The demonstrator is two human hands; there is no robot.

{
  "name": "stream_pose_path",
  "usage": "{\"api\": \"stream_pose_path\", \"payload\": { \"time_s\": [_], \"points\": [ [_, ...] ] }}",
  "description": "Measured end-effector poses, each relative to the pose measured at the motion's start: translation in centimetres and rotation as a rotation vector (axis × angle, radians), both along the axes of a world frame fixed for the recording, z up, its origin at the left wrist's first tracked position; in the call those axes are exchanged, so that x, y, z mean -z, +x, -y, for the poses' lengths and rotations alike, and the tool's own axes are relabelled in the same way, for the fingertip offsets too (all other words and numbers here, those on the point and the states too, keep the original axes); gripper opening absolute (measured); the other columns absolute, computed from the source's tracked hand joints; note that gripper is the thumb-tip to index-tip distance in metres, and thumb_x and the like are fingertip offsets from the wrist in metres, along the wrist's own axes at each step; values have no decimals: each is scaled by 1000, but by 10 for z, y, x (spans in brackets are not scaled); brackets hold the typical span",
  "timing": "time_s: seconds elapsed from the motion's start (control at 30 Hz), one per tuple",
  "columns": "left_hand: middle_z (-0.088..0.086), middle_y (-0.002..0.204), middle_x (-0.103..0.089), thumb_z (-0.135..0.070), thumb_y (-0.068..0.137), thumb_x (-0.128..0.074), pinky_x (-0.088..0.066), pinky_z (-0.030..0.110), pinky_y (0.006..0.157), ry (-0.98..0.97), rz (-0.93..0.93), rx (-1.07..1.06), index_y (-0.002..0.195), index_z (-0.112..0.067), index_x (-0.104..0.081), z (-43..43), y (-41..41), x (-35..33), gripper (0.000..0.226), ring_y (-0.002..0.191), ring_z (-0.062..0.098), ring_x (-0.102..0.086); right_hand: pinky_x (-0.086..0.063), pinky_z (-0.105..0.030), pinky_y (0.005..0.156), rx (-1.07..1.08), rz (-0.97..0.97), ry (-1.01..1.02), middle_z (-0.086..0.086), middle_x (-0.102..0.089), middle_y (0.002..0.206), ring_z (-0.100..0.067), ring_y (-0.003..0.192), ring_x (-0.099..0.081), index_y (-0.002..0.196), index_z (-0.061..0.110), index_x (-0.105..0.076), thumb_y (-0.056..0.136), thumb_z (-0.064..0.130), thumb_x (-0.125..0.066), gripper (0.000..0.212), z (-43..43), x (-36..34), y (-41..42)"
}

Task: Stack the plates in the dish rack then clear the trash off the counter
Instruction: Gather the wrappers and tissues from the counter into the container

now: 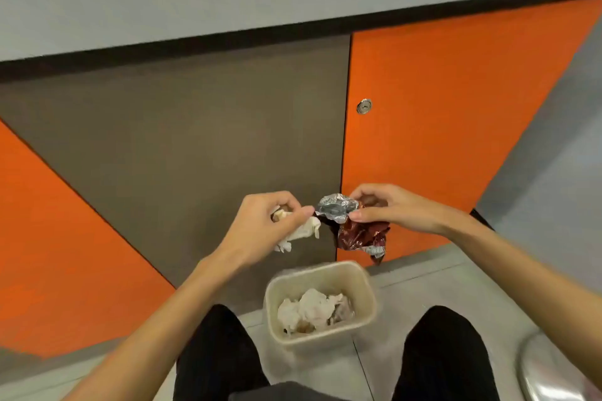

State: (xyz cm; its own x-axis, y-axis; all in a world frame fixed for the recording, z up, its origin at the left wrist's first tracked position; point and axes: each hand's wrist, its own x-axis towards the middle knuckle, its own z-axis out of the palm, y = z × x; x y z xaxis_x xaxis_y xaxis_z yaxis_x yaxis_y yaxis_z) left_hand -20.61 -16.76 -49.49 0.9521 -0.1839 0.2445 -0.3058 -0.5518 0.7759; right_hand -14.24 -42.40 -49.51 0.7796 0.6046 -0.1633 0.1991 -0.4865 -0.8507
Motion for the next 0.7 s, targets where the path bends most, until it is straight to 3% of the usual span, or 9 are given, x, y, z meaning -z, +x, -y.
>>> {"api": "stream_pose_path", "payload": {
  "time_s": [0.07, 0.2, 0.33, 0.43, 0.57, 0.63, 0.7],
  "points": [
    [-7, 54, -57, -48, 86, -67, -36, 19, 51, 7, -174, -73, 67, -21, -67, -3, -6, 64, 32, 48, 4, -44, -47, -41, 81, 13, -90, -100, -18, -65, 106, -26, 91, -64, 104, 23, -65, 74, 64, -70, 51, -3, 48, -4],
    [-2, 55, -62, -59, 81, -65, -38, 23, 50, 63, -377, -193, 66, -23, -67, -2, -9, 143, 40, 41, 4, -45, -54, -36, 86, -1, -204, -245, -3, -69, 105, -22, 97, -67, 108, 24, -66, 83, 44, -70, 33, -16, 105, -7],
    [-4, 49, -60, -72, 77, -60, -35, 23, 47, 176, -469, -252, 74, -29, -68, 0, -9, 174, 44, 37, 2, -45, -52, -42, 91, -5, -195, -356, 0, -68, 111, -19, 98, -66, 119, 23, -64, 80, 43, -71, 44, -25, 137, -9],
    [1, 55, -66, -77, 77, -53, -42, 26, 50, 187, -495, -265, 83, -32, -70, 0, -8, 187, 49, 44, 5, -54, -51, -40, 93, 39, -179, -370, 0, -69, 113, -18, 100, -66, 122, 20, -64, 82, 36, -71, 44, -26, 153, -12],
    [9, 53, -55, -64, 91, -46, -43, 26, 58, 73, -483, -326, 86, -24, -74, 3, -9, 200, 49, 47, 6, -46, -51, -30, 92, 91, -195, -343, 3, -68, 116, -15, 103, -65, 130, 24, -59, 81, 27, -74, 52, -25, 167, -17],
    [2, 62, -54, -54, 97, -44, -41, 16, 67, -69, -509, -342, 85, -20, -74, 6, -8, 204, 47, 61, -1, -49, -50, -23, 88, 88, -204, -333, 4, -66, 121, -13, 104, -64, 134, 26, -57, 80, 23, -75, 57, -27, 171, -21],
    [-2, 93, -66, -48, 99, -44, -38, 15, 77, -185, -542, -343, 88, -17, -74, 9, -6, 207, 45, 82, -4, -54, -41, -23, 98, 79, -183, -340, 5, -57, 136, -14, 122, -54, 137, 26, -54, 81, 21, -72, 59, -28, 174, -23]
  ]
}}
